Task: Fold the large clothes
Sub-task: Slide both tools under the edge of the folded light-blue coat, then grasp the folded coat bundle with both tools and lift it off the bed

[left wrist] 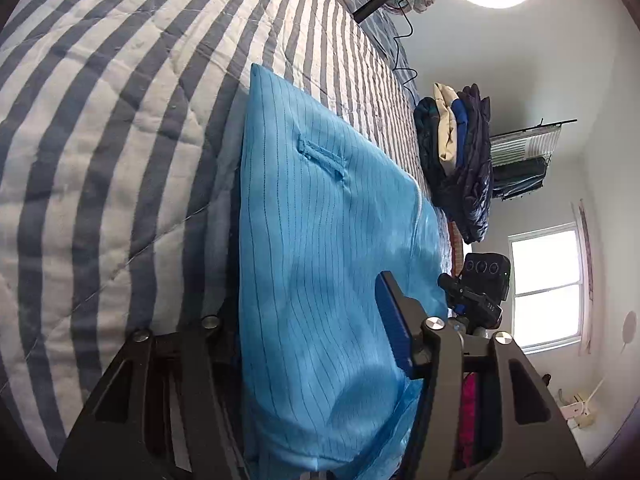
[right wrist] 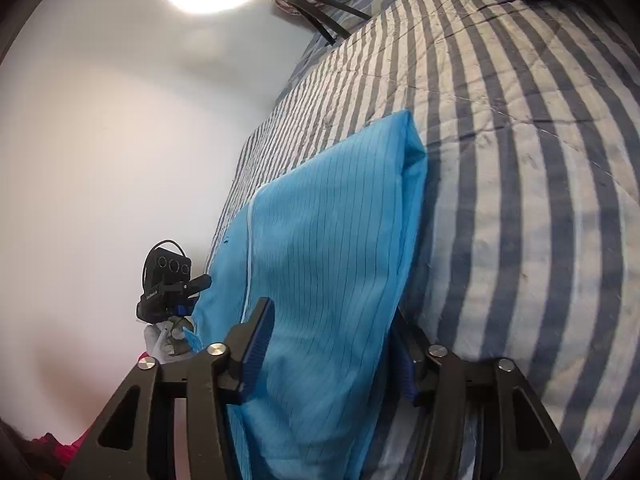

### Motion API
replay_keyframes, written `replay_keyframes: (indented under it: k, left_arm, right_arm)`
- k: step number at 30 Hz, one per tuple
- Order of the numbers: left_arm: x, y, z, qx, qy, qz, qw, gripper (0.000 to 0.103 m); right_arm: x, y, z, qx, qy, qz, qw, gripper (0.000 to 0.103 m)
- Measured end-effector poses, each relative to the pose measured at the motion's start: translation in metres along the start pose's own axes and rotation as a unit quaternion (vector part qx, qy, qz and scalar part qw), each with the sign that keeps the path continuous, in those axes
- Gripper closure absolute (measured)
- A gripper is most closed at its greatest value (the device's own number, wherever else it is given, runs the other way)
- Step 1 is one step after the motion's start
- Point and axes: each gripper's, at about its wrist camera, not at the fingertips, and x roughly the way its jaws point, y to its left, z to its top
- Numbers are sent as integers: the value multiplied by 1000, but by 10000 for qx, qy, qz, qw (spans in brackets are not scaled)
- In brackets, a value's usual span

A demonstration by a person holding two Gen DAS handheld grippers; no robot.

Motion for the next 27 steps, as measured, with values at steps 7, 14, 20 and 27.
replay_keyframes:
  k: [7,14,20,27]
  left_arm:
    - [5,-17,-2,254,-133,600,9978,74]
    - [10,-55,-14,912,-388,1395,9853,92]
    - [10,-85,-28,1314,-689,1799,9724,96]
    - [-4,-106,-50,1532,-859,1885,9662,98]
  right_arm:
    - [13,13,-6,-151,76,-238,9996,63]
    - [20,40,-14,-453,40,-904,9949,82]
    - [26,85,-20,-1000,-13,-1801,9786,92]
    - [22,136,-33,-1390,-164,-2375,9612,97]
